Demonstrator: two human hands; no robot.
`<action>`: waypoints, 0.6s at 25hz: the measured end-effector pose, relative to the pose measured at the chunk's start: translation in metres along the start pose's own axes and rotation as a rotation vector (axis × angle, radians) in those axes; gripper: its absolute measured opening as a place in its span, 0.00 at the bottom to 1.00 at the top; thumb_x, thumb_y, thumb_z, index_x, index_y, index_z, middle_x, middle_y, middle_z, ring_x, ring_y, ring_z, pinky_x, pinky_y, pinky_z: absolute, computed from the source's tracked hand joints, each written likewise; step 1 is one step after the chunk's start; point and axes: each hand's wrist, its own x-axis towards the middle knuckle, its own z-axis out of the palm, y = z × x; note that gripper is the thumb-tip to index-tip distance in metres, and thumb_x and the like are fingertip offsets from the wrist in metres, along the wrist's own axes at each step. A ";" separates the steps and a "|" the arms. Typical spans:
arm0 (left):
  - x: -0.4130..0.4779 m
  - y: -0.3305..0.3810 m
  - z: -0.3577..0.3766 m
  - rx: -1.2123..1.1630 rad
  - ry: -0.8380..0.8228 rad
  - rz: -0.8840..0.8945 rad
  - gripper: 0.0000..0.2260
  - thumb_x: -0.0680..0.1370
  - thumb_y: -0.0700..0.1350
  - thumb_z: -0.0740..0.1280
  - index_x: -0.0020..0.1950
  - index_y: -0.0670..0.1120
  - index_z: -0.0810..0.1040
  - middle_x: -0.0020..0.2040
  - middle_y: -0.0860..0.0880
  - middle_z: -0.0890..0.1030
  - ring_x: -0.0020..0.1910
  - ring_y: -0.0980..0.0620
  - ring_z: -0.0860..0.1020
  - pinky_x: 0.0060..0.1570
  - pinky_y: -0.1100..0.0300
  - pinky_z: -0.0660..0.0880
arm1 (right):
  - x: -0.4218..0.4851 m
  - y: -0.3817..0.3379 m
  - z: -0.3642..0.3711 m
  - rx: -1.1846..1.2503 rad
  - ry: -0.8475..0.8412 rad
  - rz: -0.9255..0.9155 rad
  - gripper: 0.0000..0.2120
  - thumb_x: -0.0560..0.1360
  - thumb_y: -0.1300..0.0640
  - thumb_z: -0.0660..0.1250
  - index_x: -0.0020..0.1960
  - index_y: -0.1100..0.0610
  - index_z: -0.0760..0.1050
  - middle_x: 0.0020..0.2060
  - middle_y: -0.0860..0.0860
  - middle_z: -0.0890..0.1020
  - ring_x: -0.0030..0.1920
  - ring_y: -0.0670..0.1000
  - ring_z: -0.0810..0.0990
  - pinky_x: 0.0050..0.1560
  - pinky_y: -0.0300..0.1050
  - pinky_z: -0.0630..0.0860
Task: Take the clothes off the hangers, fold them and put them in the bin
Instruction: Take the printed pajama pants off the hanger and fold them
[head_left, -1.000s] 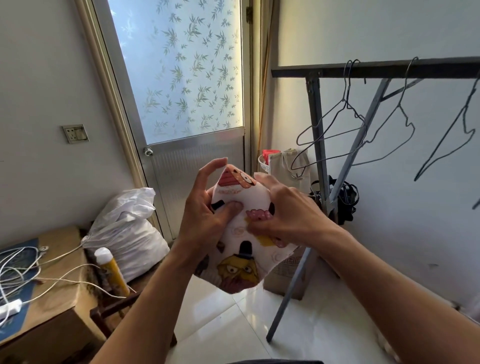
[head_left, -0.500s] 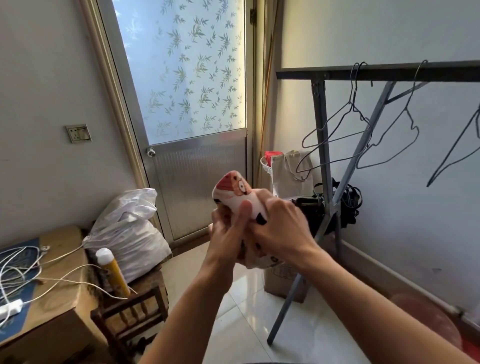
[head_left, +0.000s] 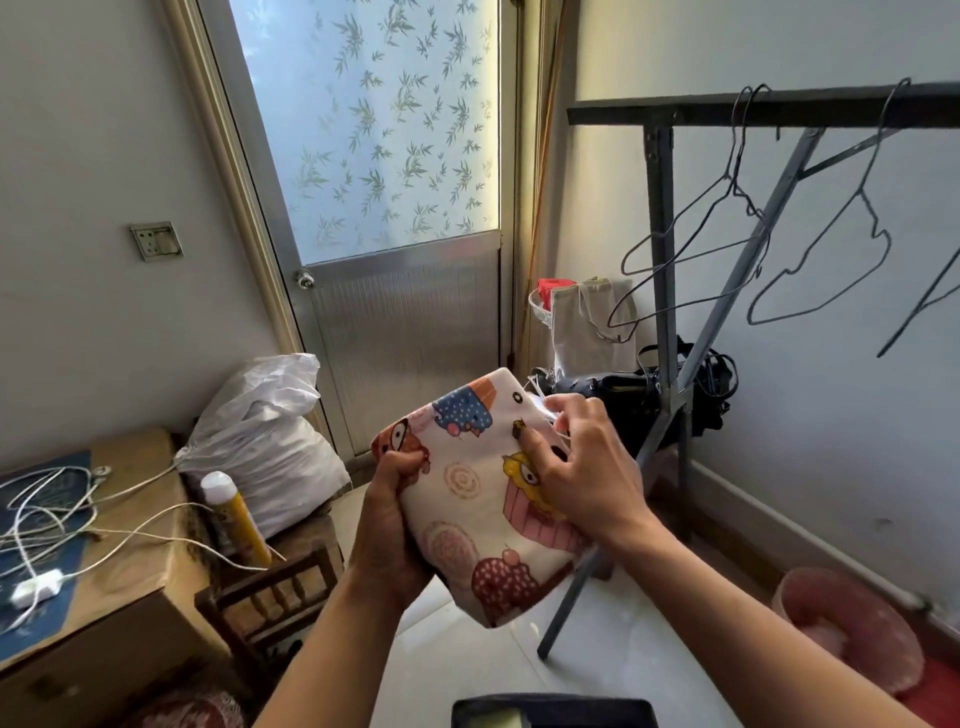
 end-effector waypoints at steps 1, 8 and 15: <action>0.000 -0.001 -0.005 -0.017 -0.004 0.006 0.38 0.61 0.52 0.74 0.69 0.43 0.73 0.62 0.35 0.78 0.56 0.35 0.79 0.51 0.41 0.78 | 0.002 0.006 0.000 0.073 -0.085 0.067 0.35 0.70 0.31 0.63 0.69 0.50 0.67 0.64 0.48 0.71 0.62 0.49 0.73 0.59 0.55 0.74; 0.012 -0.022 -0.019 -0.058 0.011 -0.077 0.34 0.60 0.54 0.77 0.64 0.42 0.79 0.57 0.36 0.81 0.52 0.37 0.82 0.46 0.44 0.80 | 0.009 0.049 0.005 1.074 -0.844 0.502 0.22 0.73 0.47 0.70 0.60 0.60 0.77 0.53 0.62 0.83 0.49 0.60 0.84 0.52 0.56 0.81; 0.029 -0.088 -0.032 0.522 0.492 -0.079 0.35 0.59 0.63 0.79 0.59 0.47 0.77 0.52 0.43 0.85 0.49 0.42 0.84 0.52 0.41 0.80 | -0.007 0.118 0.059 0.989 -0.547 0.564 0.21 0.72 0.57 0.72 0.62 0.60 0.71 0.49 0.61 0.84 0.46 0.60 0.85 0.42 0.51 0.82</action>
